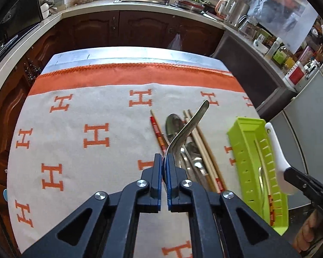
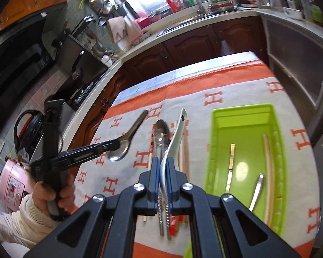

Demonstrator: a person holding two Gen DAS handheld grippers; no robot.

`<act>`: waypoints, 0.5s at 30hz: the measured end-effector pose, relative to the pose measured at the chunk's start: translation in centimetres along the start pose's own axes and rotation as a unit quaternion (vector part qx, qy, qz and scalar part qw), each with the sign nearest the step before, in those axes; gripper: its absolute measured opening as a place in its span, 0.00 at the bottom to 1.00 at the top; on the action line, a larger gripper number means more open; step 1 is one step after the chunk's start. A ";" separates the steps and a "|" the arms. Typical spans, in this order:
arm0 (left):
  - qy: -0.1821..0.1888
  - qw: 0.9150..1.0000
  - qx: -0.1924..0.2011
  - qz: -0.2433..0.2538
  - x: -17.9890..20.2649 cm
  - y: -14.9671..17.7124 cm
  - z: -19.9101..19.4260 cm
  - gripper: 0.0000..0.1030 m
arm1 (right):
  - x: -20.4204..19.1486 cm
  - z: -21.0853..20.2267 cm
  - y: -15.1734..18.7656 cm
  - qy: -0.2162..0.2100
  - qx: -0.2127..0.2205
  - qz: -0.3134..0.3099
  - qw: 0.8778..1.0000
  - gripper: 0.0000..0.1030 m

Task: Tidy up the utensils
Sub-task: 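Grasp the metal spoon with the left gripper while the right carries the ceramic spoon, then lower both spoons into the green tray and open both grippers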

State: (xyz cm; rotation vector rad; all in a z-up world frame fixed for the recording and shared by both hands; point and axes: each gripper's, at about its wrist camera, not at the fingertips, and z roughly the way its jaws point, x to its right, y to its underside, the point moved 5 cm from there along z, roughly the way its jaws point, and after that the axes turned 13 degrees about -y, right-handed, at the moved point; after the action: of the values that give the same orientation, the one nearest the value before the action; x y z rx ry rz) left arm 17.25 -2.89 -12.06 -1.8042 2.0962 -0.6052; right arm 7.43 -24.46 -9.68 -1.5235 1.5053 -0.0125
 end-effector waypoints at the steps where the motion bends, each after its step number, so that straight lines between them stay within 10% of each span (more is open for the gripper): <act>1: 0.008 1.000 0.001 -0.002 0.8 -0.1 -0.7 0.01 | 0.5 -0.7 0.1 0.007 0.006 0.005 1.000 0.05; 15: 0.107 0.989 -0.088 0.044 15.0 4.9 -1.9 0.01 | 5.3 -6.6 4.4 0.053 0.024 0.076 0.995 0.05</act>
State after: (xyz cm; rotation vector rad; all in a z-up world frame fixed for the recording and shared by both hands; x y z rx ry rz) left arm 9.71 -16.92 -12.35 -1.7957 2.4274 -0.6338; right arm 1.35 -31.52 -11.89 -1.3860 1.6897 -0.0397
